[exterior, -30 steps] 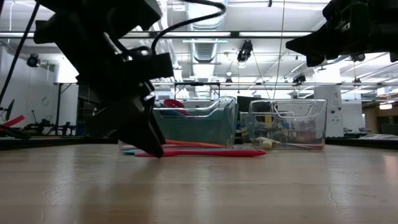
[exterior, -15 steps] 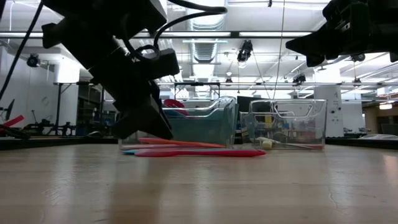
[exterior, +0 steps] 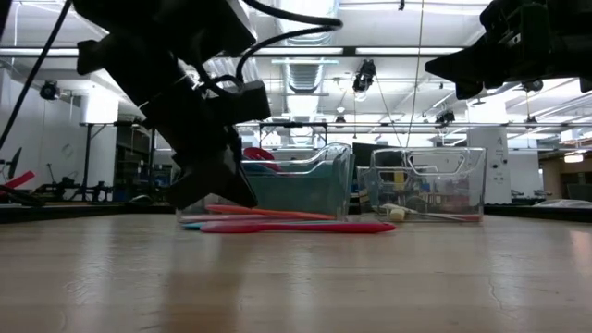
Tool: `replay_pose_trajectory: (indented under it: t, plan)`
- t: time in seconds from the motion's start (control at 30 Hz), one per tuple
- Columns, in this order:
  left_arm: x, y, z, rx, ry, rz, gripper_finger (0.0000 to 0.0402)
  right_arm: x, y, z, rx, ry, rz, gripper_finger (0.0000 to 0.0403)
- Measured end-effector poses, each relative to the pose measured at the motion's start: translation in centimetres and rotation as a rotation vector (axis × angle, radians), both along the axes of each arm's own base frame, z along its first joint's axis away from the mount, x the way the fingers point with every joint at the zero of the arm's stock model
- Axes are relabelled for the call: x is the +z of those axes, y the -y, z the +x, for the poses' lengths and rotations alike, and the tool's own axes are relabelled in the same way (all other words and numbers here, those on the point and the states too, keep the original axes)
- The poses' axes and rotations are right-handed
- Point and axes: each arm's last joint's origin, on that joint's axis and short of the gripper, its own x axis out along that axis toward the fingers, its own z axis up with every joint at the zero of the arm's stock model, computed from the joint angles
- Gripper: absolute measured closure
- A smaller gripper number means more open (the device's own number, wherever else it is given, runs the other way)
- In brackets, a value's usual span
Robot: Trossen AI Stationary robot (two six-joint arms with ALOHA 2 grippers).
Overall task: Pick & Place Kitchen Items
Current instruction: Adjust the colored spatulas
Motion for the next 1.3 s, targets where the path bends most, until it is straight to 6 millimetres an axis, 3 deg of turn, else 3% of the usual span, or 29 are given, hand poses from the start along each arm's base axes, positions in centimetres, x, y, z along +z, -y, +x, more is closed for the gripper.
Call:
replay_pose_trajectory:
  t: [0.37, 0.77, 1.17, 1.3]
  plan:
    - [-1.7, -0.9, 0.6, -0.027, -0.077, -0.131, 0.0397, 0.0, 0.0, 0.0, 0.000, 0.000, 0.000, 0.0394]
    - [-0.4, 1.2, 0.6, -0.134, -0.077, -0.263, 0.0397, 0.0, 0.0, 0.0, 0.000, -0.001, 0.000, 0.0394]
    - [-0.1, 0.1, 0.2, 0.014, -0.084, 0.043, 0.0395, 0.0, 0.0, 0.0, 0.000, 0.000, 0.000, 0.0394]
    - [-0.1, -0.5, 0.3, 0.056, -0.067, 0.013, 0.0397, 0.0, 0.0, 0.0, 0.000, 0.000, 0.000, 0.0394]
